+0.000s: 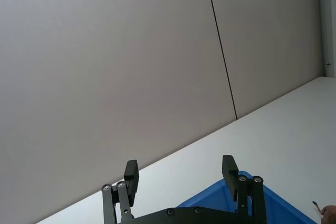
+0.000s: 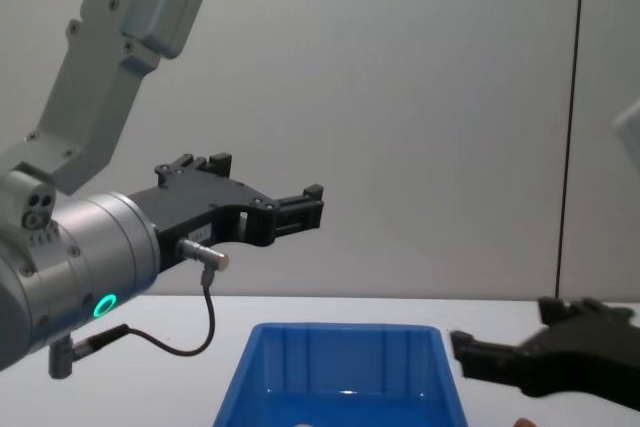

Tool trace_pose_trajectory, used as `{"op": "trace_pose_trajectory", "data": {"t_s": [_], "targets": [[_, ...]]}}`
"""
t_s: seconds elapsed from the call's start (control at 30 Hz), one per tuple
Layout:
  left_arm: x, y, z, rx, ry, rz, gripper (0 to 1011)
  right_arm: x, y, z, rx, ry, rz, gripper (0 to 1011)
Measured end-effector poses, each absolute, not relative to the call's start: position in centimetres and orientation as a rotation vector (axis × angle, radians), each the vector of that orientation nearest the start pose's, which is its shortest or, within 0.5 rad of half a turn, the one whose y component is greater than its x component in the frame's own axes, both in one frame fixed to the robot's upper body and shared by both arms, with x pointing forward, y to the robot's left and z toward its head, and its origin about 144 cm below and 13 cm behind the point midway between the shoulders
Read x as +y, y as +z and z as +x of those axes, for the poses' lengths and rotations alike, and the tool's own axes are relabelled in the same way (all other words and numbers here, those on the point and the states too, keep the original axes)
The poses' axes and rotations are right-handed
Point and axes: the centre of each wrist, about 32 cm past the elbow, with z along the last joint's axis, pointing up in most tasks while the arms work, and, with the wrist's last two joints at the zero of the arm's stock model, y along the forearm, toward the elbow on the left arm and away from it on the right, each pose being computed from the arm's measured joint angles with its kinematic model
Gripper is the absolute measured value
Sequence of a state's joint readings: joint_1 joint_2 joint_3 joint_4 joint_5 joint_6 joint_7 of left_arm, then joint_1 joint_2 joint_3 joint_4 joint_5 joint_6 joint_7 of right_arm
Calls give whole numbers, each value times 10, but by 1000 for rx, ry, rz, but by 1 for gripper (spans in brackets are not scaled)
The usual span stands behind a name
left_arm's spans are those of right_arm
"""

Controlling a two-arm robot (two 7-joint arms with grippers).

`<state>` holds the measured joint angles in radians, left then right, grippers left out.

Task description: Pick up the two dolls from the table and place them into the box.

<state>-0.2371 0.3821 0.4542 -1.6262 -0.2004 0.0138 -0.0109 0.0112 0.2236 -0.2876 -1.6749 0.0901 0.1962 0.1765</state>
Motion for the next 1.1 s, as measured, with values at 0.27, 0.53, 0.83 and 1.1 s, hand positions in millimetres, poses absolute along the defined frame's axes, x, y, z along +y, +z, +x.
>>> {"op": "trace_pose_trajectory", "data": {"t_s": [0.27, 0.53, 0.83, 1.1], "targets": [[198, 1204, 492, -268, 1124, 61, 1001, -210, 1154, 437, 3, -1123, -230, 1001], [198, 1204, 492, -268, 1124, 61, 1001, -219, 1144, 431, 12, -1122, -255, 1001], [198, 1204, 492, -268, 1124, 61, 1001, -226, 1127, 428, 34, -1110, -288, 1001], [198, 1204, 492, -268, 1124, 61, 1001, -227, 1115, 430, 43, -1096, -304, 1001]]}}
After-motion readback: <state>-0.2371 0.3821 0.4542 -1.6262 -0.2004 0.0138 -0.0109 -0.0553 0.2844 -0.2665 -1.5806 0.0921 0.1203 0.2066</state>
